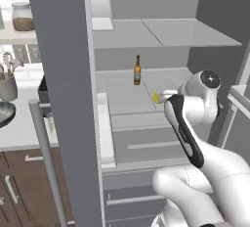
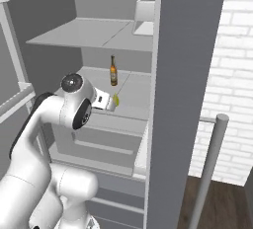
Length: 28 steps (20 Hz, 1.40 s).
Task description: Grab a lemon wedge from the fridge and one ice cube from the ice bowl, and put them in the glass of lemonade.
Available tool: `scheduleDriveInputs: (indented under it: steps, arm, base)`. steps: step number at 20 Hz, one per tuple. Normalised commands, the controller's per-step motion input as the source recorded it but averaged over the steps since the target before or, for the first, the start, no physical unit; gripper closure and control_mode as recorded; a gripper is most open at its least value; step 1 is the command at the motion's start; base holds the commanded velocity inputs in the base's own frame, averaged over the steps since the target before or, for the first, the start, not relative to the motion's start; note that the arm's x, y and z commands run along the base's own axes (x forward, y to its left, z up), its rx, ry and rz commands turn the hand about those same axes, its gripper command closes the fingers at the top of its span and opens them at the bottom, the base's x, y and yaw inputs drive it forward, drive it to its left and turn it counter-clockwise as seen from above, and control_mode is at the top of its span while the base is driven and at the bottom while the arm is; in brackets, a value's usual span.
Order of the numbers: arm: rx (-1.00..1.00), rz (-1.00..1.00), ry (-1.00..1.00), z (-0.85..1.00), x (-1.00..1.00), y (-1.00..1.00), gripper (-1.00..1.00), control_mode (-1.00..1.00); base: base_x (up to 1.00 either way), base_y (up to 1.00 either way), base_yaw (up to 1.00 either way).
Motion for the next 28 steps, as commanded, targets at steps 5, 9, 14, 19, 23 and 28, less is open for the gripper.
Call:
scheduleDriveInputs:
  steps: [5, 9, 14, 19, 23, 28]
  arm:
    - [-0.01, 0.0, -0.01, -0.05, 0.03, -0.15, -1.0, -1.0]
    - [0.0, 0.01, 0.01, -0.1, 0.17, -0.01, -1.0, -1.0]
    - [0.0, 0.01, 0.04, -0.14, 0.35, 0.0, -1.0, -1.0]
    - [0.0, 0.04, 0.16, 0.0, 0.39, 0.0, -1.0, -1.0]
    - [-0.01, 0.08, 0.16, -0.08, 0.34, 0.0, -1.0, -1.0]
    - [-0.02, 0.1, 0.08, -0.22, 0.35, 0.0, -1.0, -1.0]
  base:
    - [0.0, 0.0, 0.0]
    - [0.0, 0.0, 0.0]
    - [0.0, 0.0, 0.0]
    - [0.0, 0.0, 0.0]
    - [0.0, 0.0, 0.0]
    - [0.0, 0.0, 0.0]
